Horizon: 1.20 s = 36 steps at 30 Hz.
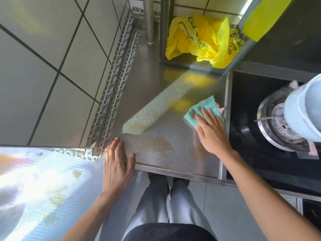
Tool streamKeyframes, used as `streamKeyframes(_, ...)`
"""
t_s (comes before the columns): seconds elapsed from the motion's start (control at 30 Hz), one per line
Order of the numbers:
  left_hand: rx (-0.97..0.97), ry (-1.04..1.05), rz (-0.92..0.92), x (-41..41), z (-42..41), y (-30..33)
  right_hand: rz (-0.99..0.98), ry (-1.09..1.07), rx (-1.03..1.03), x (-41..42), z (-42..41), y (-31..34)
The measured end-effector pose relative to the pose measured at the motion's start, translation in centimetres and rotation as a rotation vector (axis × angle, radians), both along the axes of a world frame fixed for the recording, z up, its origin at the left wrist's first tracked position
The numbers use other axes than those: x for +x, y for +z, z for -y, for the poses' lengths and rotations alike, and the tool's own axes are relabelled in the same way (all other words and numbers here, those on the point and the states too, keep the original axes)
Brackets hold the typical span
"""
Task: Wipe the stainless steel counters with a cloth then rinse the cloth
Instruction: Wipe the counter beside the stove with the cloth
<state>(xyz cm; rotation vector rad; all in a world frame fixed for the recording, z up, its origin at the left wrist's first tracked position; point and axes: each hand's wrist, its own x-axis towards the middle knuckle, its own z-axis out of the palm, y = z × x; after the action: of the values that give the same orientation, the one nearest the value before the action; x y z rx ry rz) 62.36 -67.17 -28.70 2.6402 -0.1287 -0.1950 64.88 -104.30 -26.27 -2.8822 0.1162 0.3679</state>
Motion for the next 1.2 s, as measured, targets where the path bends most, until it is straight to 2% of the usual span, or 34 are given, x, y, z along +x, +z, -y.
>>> streamKeyframes(0.1, -0.042, -0.009, 0.016, 1.3, -0.5, 0.3, 0.026, -0.136, 0.006, 5.1, -1.6, 0.3)
streamKeyframes(0.2, -0.042, -0.043, 0.037, 1.8, -0.7, 0.9, 0.03, -0.129, 0.055, 7.5, -5.9, 0.2)
streamKeyframes(0.3, -0.029, -0.06, 0.037, 2.8, -0.5, 1.3, 0.048, 0.115, 0.083, 4.6, -8.8, -0.3)
streamKeyframes(0.4, -0.02, -0.057, 0.018, 3.4, -0.3, 1.3, 0.03, 0.309, 0.068, 0.9, -6.1, -0.1)
streamKeyframes(0.47, -0.014, -0.068, 0.011, 3.3, -0.4, 1.2, -0.007, 0.247, 0.026, 0.8, -2.3, 0.1)
streamKeyframes(0.57, -0.013, -0.06, 0.008, 3.4, -0.5, 0.9, -0.03, 0.01, -0.011, 4.8, 1.5, 0.2)
streamKeyframes(0.67, -0.018, -0.042, 0.006, 3.5, -0.5, 0.7, -0.021, -0.176, 0.031, 10.9, -0.8, 0.1)
streamKeyframes(0.73, -0.027, -0.038, 0.014, 3.6, -0.5, 0.5, 0.029, -0.194, 0.061, 13.4, -4.9, -0.2)
streamKeyframes(0.87, -0.021, -0.027, 0.013, 3.6, -0.5, 0.6, 0.068, 0.166, 0.134, 9.5, -12.5, -0.7)
streamKeyframes(0.93, -0.021, -0.025, 0.013, 3.5, -0.5, 0.6, 0.077, 0.342, 0.112, 5.4, -11.8, -0.8)
streamKeyframes(1.0, -0.022, -0.024, 0.01, 3.5, -0.5, 0.7, 0.063, 0.388, 0.086, 3.2, -8.2, -0.4)
streamKeyframes(1.1, -0.006, -0.022, -0.001, 3.6, -0.4, 0.8, 0.044, 0.171, 0.016, 5.6, -3.1, 0.1)
streamKeyframes(1.2, -0.011, -0.014, -0.027, 3.7, -0.4, 1.0, 0.034, -0.115, 0.029, 12.0, -4.8, 0.8)
